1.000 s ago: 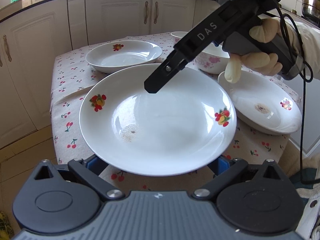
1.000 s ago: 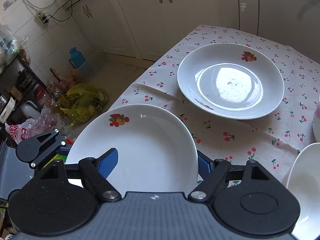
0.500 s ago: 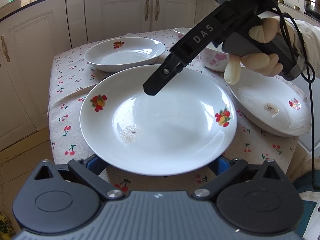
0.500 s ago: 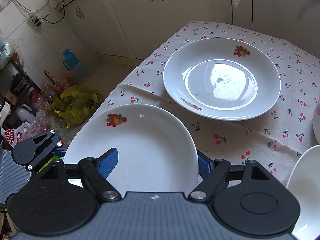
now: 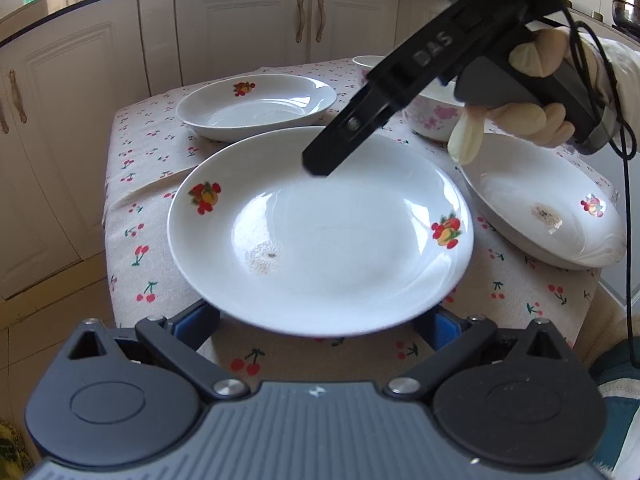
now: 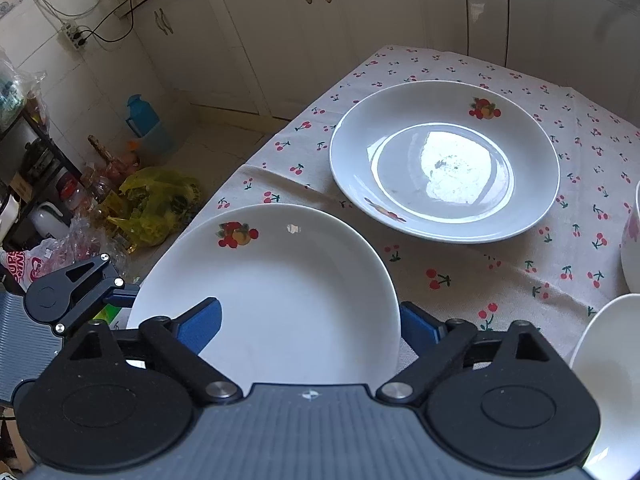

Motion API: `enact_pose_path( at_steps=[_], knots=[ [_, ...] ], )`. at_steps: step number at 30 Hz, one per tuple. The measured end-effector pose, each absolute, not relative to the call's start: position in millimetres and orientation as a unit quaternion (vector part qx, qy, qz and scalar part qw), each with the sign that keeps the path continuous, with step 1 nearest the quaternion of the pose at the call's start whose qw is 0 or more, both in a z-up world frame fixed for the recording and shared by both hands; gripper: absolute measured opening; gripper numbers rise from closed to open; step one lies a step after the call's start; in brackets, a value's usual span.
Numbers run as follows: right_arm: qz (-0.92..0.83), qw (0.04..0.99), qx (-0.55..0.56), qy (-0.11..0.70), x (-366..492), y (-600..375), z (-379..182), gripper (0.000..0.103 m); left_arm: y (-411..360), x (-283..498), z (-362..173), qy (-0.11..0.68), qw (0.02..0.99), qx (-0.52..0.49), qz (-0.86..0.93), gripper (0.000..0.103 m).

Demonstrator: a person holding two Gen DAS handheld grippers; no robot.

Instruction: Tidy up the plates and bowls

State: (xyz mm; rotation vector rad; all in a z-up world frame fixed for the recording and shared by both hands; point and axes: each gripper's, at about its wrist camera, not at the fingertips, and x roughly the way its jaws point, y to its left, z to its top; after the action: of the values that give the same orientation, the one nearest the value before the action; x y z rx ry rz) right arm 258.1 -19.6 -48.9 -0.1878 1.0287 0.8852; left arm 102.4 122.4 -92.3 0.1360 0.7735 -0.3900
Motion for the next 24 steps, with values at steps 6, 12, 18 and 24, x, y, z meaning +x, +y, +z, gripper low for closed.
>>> enact_pose_path(
  at_steps=[6,12,18,24],
  knots=[
    [0.405,0.791,-0.101,0.447,238.7,-35.5,-24.8,0.103,130.3,75.4,-83.9,0.371,0.913,0.055,-0.161,0.102],
    [0.402,0.819,-0.115,0.393,199.1,-62.6,0.4,0.103,128.3,45.7,-55.4,0.318,0.940,0.042,-0.112,0.102],
    [0.388,0.844,-0.122,0.350,150.3,-102.5,7.8,0.103,104.8,32.7,-37.4,0.304,0.947,0.051,-0.095,0.102],
    [0.361,0.861,-0.131,0.332,106.0,-154.7,-4.0,0.103,73.3,22.5,-34.7,0.295,0.947,0.063,-0.116,0.102]
  ],
)
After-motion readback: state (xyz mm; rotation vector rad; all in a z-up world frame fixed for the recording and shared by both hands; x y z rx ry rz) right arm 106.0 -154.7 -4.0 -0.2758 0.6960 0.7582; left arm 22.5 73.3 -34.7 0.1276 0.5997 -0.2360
